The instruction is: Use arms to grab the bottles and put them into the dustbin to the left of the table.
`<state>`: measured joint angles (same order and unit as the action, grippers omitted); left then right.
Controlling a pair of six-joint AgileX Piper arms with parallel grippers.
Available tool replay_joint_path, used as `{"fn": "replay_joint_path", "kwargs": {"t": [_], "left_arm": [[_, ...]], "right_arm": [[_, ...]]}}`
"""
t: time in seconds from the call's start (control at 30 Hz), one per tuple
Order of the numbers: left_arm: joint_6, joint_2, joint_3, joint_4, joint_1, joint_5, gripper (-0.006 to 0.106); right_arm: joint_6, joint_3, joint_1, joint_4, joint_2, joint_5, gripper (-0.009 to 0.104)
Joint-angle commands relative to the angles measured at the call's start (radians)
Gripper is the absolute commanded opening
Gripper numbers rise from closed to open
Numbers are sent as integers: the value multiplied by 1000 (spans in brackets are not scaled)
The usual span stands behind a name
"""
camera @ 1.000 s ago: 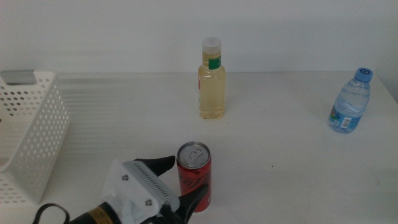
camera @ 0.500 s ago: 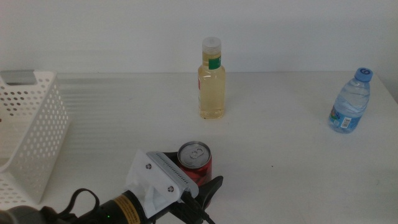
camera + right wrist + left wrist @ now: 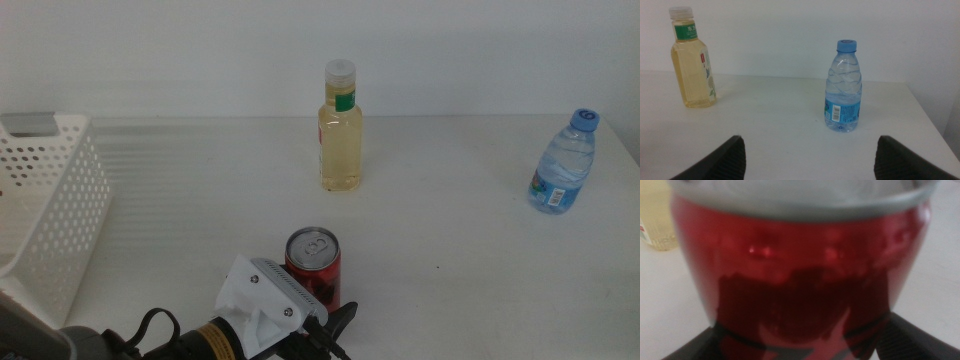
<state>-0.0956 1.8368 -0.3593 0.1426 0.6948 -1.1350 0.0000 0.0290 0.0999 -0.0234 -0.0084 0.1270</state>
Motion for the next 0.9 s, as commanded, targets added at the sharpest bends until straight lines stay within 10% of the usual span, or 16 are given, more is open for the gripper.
{"fn": "replay_joint_path", "kwargs": {"t": [0.0,0.23,0.57,0.87], "left_arm": [[-22,-35,-17,-13,8,-182,90],[11,-36,-17,-18,8,-182,69],[-21,-36,-17,-37,8,-182,-3],[-26,-172,3,-37,8,-70,-5]], "right_arm": [[-9,-8,-6,6,-28,-77,67],[-9,-8,-6,6,-28,-77,67],[-9,-8,-6,6,-28,-77,67],[-9,-8,-6,6,-28,-77,67]]}}
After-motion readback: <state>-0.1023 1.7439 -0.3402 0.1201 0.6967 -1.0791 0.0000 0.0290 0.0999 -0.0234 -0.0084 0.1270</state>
